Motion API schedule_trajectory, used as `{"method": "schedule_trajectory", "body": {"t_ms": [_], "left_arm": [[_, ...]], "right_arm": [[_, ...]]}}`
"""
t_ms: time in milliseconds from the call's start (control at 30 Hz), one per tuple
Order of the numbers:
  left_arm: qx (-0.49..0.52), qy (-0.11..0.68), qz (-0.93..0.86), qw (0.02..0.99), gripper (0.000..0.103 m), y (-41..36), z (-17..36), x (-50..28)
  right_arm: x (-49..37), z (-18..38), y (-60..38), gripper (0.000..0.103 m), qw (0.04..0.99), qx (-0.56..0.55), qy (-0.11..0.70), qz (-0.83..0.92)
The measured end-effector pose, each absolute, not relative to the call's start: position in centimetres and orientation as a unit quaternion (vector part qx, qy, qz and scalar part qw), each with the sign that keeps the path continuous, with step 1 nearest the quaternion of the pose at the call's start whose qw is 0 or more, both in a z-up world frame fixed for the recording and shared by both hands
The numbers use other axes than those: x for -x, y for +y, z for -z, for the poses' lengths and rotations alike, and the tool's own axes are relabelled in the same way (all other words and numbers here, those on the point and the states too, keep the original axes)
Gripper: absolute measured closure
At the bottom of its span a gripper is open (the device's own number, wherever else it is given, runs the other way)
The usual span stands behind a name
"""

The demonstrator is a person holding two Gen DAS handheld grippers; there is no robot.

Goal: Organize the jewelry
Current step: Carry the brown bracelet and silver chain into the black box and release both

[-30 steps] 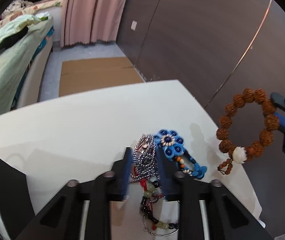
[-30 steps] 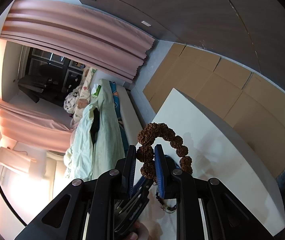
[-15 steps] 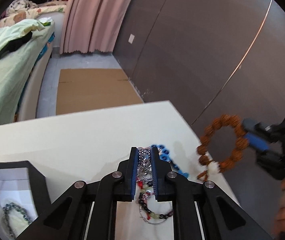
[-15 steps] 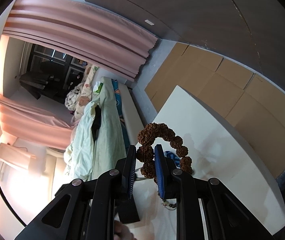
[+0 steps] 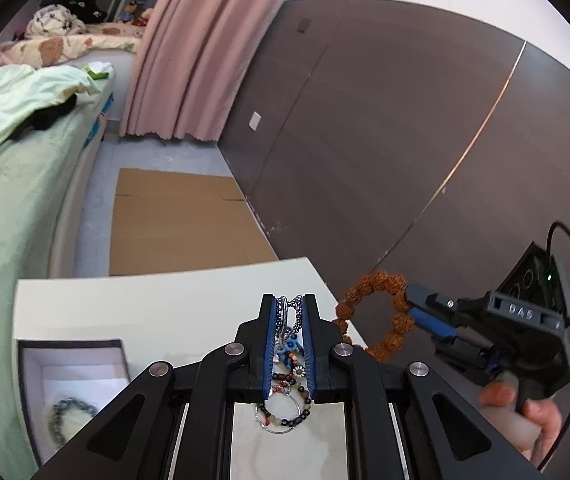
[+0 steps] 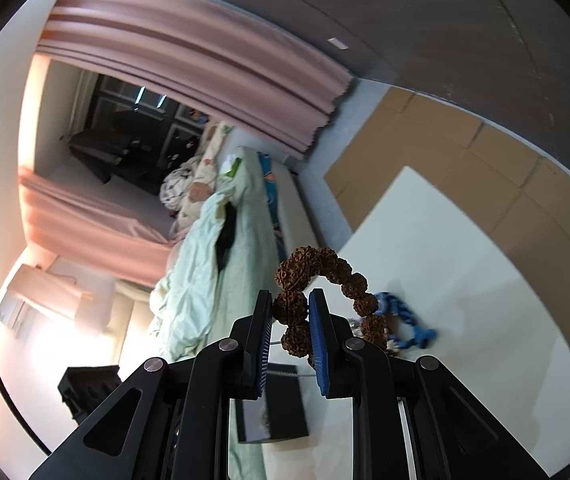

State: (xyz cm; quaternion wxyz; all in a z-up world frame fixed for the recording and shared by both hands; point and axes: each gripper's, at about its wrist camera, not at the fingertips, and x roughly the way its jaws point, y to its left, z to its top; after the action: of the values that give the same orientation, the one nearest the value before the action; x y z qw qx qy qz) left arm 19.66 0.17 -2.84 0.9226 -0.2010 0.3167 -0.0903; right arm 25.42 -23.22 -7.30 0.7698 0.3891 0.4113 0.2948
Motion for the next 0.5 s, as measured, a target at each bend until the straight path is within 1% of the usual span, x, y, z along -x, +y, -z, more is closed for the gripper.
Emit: {"method": "schedule_trajectory", "body": {"t_ms": [300,500], "left_arm": [[0.183,0.28,0.082,0.939,0.091,0.8,-3.0,-17.0],[0.192,0.266,0.086,0.941,0.091,1.6,-6.0,-16.1]], "right_arm": [[-24.6,5.9,-20.6,0.083,0.765,-0.372,0.396,-0.346],[-24.6,5.5,-19.9,0.083,0.764,-0.365,0.393,-0.36]]}}
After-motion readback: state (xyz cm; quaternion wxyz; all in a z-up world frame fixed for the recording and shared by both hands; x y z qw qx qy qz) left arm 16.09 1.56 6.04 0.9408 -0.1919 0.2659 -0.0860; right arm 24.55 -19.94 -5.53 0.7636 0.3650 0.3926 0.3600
